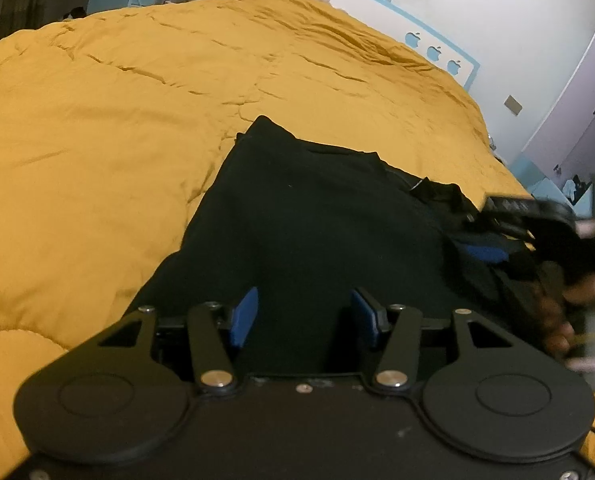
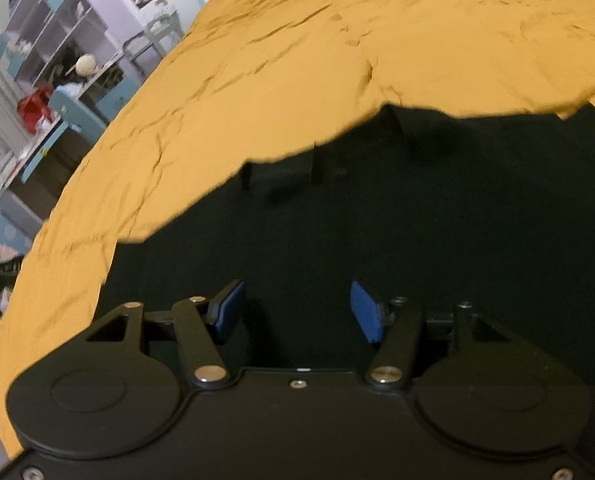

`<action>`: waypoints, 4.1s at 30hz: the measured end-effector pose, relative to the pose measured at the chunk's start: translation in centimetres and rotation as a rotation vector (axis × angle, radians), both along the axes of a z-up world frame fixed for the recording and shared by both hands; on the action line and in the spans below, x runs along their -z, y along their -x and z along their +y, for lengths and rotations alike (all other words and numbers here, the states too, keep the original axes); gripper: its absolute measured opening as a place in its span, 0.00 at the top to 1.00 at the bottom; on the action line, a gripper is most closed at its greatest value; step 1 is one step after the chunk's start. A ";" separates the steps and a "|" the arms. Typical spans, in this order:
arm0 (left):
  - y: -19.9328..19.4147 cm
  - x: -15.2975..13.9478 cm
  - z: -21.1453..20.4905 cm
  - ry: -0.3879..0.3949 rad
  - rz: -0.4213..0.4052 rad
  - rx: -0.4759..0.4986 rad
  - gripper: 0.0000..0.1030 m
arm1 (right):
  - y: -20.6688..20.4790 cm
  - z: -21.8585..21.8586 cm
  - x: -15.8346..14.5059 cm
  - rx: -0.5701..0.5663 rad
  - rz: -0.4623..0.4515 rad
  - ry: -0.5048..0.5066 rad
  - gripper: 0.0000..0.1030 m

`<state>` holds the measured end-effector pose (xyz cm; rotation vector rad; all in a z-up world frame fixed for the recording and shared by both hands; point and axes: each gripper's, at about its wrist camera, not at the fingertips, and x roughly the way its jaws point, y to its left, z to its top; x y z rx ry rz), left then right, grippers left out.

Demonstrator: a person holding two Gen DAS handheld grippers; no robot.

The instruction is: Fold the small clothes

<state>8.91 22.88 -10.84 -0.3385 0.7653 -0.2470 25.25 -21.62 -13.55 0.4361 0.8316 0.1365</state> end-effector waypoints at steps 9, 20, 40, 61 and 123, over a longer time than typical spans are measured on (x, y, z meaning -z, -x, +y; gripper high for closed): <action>0.1 -0.3 -0.1 0.002 0.011 0.011 0.46 | 8.3 0.1 -0.6 -0.039 0.009 0.016 0.43; 1.7 -0.6 0.4 -0.023 0.026 0.069 0.46 | 16.5 1.0 0.0 -0.102 -0.031 0.079 0.42; -0.3 -4.1 8.4 0.061 0.035 -0.021 0.46 | 18.0 14.8 -2.1 -0.450 -0.256 0.460 0.37; -11.7 1.2 12.2 0.372 0.216 0.128 0.46 | 16.4 30.0 -0.1 -0.581 -0.431 0.834 0.37; -22.4 -9.3 -20.2 0.119 0.340 0.154 0.87 | 19.4 3.3 -5.8 0.014 -0.428 0.365 0.97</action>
